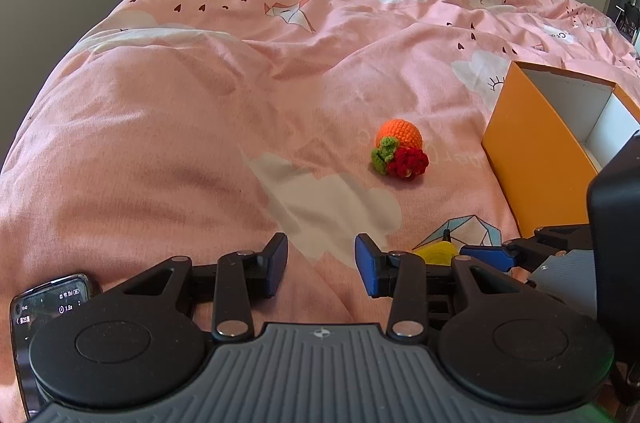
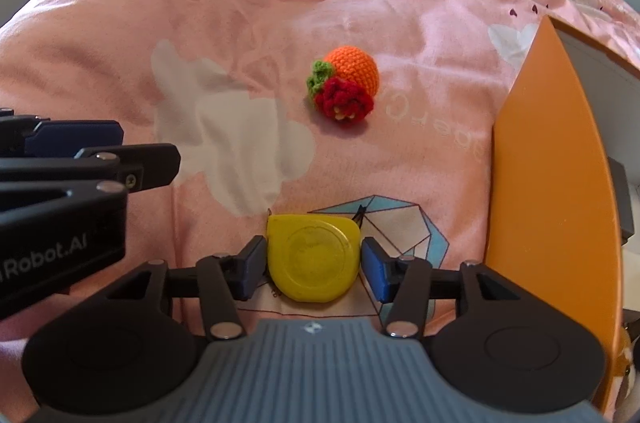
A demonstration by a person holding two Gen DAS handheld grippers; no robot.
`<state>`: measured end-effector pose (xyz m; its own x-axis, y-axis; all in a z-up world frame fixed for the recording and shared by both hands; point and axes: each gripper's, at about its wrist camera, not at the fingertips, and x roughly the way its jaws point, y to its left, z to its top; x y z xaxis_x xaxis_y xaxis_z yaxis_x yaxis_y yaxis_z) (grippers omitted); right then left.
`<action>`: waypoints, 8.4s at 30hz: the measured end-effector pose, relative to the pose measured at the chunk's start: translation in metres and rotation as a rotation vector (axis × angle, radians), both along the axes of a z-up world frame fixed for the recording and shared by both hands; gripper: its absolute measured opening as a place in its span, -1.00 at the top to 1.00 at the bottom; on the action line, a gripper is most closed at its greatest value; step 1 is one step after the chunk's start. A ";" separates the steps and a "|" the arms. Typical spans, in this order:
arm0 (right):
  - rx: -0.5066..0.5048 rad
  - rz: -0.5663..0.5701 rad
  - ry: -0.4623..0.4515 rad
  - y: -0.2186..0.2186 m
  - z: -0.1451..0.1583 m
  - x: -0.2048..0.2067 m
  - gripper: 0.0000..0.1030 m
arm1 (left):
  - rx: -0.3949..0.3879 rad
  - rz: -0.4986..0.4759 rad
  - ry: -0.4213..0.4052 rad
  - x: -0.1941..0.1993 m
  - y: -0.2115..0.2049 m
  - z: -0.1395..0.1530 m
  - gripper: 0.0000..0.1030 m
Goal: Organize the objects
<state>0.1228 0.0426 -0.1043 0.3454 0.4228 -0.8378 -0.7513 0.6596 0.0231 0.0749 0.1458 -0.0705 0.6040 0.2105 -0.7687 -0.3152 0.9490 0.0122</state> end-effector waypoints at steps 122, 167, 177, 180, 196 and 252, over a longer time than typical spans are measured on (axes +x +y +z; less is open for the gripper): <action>0.257 -0.599 -0.197 -0.270 0.083 0.169 0.47 | -0.166 -0.685 0.137 0.257 -0.224 0.006 0.10; 0.377 -0.344 -0.397 -0.252 0.153 0.028 -0.09 | -0.098 -0.307 -0.303 0.065 -0.166 0.111 -0.12; 0.437 -0.319 -0.508 -0.255 0.170 -0.042 -0.30 | -0.044 -0.310 -0.399 -0.005 -0.160 0.123 -0.16; 0.443 -0.334 -0.523 -0.258 0.168 -0.056 -0.33 | -0.013 -0.317 -0.458 -0.023 -0.160 0.128 -0.32; 0.295 -0.387 -0.471 -0.238 0.115 -0.076 -0.57 | 0.082 -0.302 -0.427 -0.047 -0.156 0.095 -0.73; 0.185 -0.411 -0.374 -0.231 0.068 -0.080 -0.73 | 0.020 -0.215 -0.122 -0.048 -0.158 0.030 -0.78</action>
<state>0.0424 -0.1883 -0.0366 0.7699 0.3197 -0.5524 -0.4142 0.9087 -0.0514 0.0269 -0.0122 -0.0409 0.7243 0.0814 -0.6847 -0.1065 0.9943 0.0056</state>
